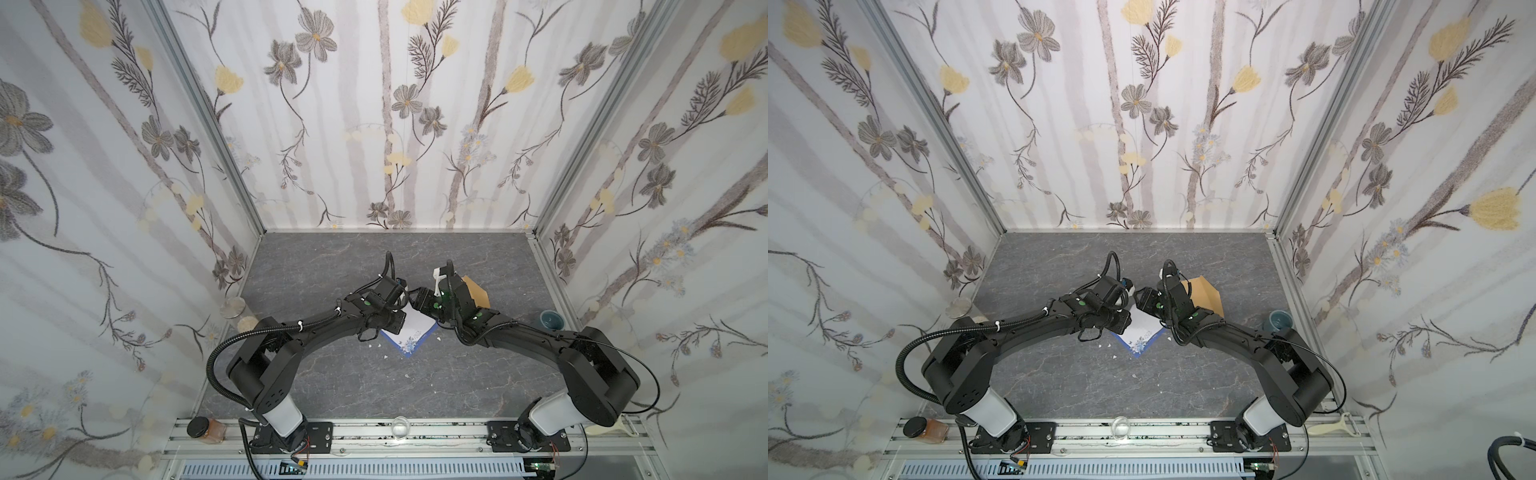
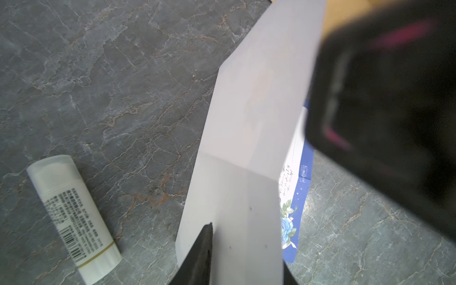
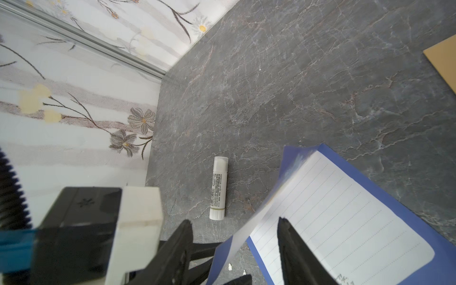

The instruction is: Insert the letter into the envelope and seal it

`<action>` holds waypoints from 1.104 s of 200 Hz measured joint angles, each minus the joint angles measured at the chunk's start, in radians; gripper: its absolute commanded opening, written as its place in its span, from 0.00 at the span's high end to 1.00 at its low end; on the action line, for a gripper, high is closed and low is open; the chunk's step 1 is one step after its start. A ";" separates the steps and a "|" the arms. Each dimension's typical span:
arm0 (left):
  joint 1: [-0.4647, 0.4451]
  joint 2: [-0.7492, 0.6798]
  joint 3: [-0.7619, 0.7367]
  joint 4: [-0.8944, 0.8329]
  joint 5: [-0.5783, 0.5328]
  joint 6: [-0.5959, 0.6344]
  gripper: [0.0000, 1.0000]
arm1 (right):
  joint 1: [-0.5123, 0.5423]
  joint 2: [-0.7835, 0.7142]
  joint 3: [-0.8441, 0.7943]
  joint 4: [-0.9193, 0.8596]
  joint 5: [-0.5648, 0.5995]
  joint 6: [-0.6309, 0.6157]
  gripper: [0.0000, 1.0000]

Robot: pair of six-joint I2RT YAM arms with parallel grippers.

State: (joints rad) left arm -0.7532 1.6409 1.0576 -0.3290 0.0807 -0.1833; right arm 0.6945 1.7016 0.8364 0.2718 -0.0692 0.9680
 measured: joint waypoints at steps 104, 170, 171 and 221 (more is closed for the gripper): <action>-0.009 -0.021 -0.030 0.031 0.021 -0.018 0.68 | -0.001 0.082 0.024 0.001 0.000 0.049 0.52; -0.026 -0.029 -0.056 0.048 0.028 -0.042 0.68 | -0.001 0.105 0.035 0.007 0.000 0.061 0.49; -0.026 -0.029 -0.057 0.048 0.028 -0.043 0.68 | -0.001 0.106 0.035 0.007 0.000 0.061 0.49; -0.032 -0.031 -0.063 0.062 0.033 -0.049 0.68 | 0.000 0.114 0.037 0.006 -0.003 0.071 0.48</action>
State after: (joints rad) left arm -0.7849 1.6100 0.9947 -0.2672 0.1135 -0.2325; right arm 0.6949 1.8153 0.8734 0.2783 -0.0719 1.0386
